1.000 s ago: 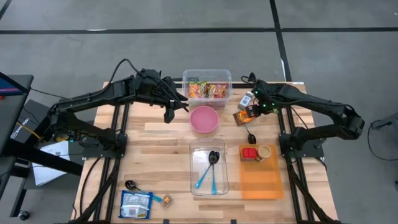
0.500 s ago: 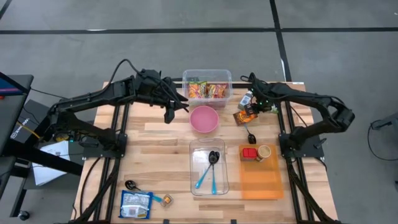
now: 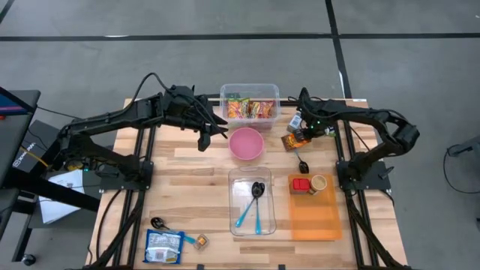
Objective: Pick & Place Food Item
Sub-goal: Put the orange seasoning pack into the orange bin
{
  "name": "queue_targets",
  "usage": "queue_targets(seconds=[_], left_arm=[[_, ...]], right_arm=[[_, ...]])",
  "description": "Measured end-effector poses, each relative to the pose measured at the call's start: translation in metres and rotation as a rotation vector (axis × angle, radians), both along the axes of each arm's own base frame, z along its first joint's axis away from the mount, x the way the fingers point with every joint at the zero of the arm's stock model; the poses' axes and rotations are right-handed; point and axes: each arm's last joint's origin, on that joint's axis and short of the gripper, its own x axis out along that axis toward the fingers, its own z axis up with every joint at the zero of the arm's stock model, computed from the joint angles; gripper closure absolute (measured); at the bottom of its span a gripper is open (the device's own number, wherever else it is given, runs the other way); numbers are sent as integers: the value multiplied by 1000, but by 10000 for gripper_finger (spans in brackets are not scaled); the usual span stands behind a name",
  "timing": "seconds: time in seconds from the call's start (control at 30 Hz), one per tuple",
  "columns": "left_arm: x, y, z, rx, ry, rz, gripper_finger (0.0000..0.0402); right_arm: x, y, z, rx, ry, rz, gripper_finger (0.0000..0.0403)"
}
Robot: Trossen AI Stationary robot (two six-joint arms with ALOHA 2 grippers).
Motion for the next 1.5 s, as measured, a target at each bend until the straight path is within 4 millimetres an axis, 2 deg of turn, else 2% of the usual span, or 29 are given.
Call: queue_targets(seconds=[0.13, 0.23, 0.37, 0.47, 0.7, 0.97, 1.13, 1.23, 1.37, 1.5], left_arm=[[0, 0, 0, 0, 0, 0, 289], [0, 0, 0, 0, 0, 0, 289], [0, 0, 0, 0, 0, 0, 289], [0, 0, 0, 0, 0, 0, 289], [0, 0, 0, 0, 0, 0, 289], [3, 0, 1, -43, -30, 30, 289], [18, -9, 5, 0, -129, -25, 289], [36, -15, 2, 43, -175, -72, 289], [64, -22, -14, 85, -191, -119, 282], [93, -27, -37, 110, -174, -74, 246]], right_arm=[[-5, 6, -10, 22, 17, 2, 291], [-8, 12, -14, 26, 22, 16, 322], [-14, 20, -13, -4, -10, 13, 384], [-20, 25, -8, 0, -33, -4, 390], [-35, 41, 23, -51, -144, -48, 398], [-51, 83, 72, -163, -468, -64, 401], [-59, 111, 94, -206, -680, -58, 402], [-61, 124, 102, -245, -761, -70, 402], [-54, 137, 106, -287, -813, -61, 402], [-42, 146, 105, -319, -811, -48, 403]])
